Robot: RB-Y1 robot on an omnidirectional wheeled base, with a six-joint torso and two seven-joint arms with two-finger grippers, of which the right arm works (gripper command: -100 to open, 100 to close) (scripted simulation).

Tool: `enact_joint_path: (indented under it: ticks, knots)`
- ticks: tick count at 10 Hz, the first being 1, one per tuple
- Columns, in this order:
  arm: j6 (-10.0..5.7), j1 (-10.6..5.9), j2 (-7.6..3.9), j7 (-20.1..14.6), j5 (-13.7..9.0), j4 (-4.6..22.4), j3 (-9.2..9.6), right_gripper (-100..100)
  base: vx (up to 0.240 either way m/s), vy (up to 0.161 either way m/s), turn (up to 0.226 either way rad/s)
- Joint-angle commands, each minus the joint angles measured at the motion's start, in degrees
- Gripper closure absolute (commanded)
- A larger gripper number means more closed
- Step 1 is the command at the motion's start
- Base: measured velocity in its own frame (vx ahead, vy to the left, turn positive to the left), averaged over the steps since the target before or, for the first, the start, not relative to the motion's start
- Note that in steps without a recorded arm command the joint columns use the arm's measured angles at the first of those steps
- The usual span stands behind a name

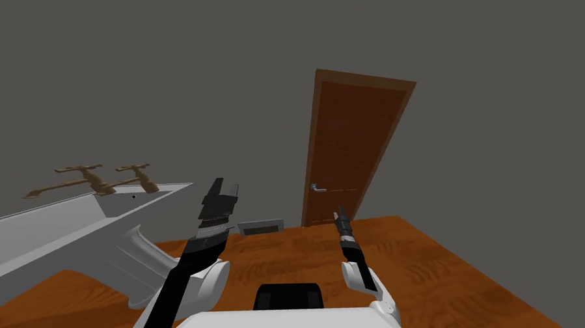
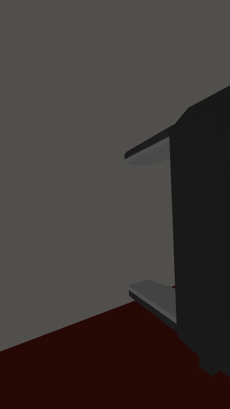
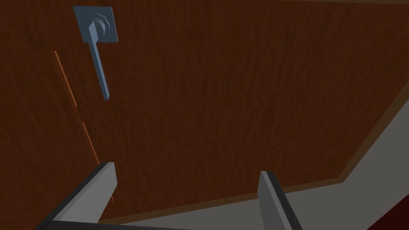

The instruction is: Pull the door open

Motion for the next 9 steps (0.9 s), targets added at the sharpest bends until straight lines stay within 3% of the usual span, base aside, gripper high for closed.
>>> enact_joint_path:
  ticks: [1,3,4,9]
  knots:
    - [-0.15,-0.6,-0.13,0.0,0.0,1.8,-0.07,-100,0.047,-0.053,0.076]
    - [-0.96,-2.51,-0.55,-0.1,-0.2,5.7,-0.26,-100,0.05,-0.059,0.163]
    - [-0.96,-2.51,-0.55,-0.1,-0.2,6.5,-0.26,-100,0.047,-0.053,0.072]
    - [-2.81,-6.89,-1.5,-0.4,-0.4,17.2,-0.69,-100,0.049,-0.079,0.164]
